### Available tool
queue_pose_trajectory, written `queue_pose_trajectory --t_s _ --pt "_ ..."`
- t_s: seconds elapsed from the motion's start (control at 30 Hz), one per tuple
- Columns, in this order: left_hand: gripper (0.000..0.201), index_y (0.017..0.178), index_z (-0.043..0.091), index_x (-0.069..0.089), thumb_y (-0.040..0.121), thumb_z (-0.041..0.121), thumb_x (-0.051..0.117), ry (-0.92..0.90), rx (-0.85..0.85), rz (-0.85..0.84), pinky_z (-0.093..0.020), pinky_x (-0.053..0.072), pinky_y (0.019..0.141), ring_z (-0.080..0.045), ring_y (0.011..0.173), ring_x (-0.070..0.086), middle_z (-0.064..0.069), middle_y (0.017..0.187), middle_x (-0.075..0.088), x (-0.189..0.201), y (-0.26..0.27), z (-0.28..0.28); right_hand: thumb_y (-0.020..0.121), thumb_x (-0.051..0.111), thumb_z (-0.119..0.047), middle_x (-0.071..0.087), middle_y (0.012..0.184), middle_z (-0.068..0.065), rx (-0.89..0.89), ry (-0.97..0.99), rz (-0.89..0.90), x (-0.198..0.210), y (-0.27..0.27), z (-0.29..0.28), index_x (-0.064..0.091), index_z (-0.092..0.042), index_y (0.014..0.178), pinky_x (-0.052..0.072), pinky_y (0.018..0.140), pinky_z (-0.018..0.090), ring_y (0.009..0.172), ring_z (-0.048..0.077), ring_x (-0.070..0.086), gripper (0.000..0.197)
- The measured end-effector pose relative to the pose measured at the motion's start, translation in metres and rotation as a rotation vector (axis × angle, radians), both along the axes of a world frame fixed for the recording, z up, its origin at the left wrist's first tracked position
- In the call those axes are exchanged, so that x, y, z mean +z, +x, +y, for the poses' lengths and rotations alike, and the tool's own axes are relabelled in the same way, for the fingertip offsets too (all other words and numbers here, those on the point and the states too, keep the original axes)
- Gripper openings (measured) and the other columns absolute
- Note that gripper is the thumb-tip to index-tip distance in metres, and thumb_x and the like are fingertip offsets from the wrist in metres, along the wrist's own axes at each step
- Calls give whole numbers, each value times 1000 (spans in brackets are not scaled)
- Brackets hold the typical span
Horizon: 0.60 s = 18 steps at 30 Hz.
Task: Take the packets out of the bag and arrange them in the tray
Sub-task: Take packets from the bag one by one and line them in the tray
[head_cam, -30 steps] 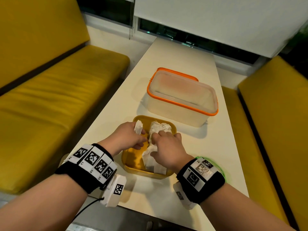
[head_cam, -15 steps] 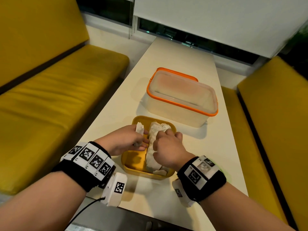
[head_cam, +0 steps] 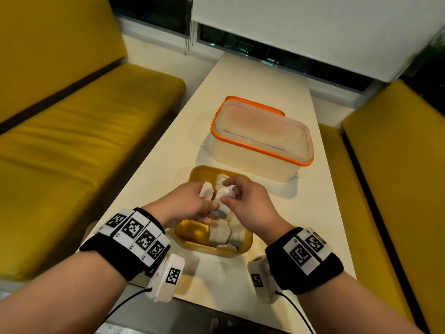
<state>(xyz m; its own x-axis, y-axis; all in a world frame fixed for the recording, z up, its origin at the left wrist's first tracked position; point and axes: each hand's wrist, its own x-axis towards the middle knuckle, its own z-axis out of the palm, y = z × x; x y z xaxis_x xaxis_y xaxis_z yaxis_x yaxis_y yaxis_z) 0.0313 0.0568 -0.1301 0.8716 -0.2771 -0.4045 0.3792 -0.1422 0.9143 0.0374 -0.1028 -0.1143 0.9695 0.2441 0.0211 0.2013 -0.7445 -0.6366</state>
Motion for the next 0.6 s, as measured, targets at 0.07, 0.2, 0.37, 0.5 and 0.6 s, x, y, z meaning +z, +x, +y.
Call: queue_pose_trajectory --t_s 0.07,0.2,0.37,0.5,0.6 --pt "20 110 11 59 91 5 59 39 9 6 -23 57 60 -18 80 72 -10 95 71 -1 -1 3 86 64 -23 61 84 -3 11 -85 14 2 -1 -11 67 -16 101 38 62 18 76 12 52 16" --pt "18 107 9 59 90 3 59 71 18 7 -25 58 62 -19 77 71 -10 89 69 -3 -1 4 86 60 -30 61 88 -2 135 -415 137 3 -4 -22 67 -23 95 39 73 30 88 21 55 13" --pt "23 107 11 59 87 2 64 92 -6 12 -29 59 66 -21 81 71 -12 93 71 -7 0 -3 84 55 -24 56 106 1 253 -859 96 -7 -17 -9 60 -24 112 26 89 42 109 25 47 28" --pt "23 108 9 59 87 2 63 87 24 -16 -25 58 61 -22 81 71 -15 96 69 -6 3 -2 82 55 -27 51 118 -3 292 -683 -2 0 -23 -9 56 -30 118 24 93 41 115 22 39 36" --pt "22 107 9 59 87 2 63 85 50 -17 -24 57 58 -23 80 71 -17 97 69 -6 4 0 86 54 -33 54 117 -3 450 -730 133 3 -25 -6 59 -31 117 22 92 42 113 21 39 31"
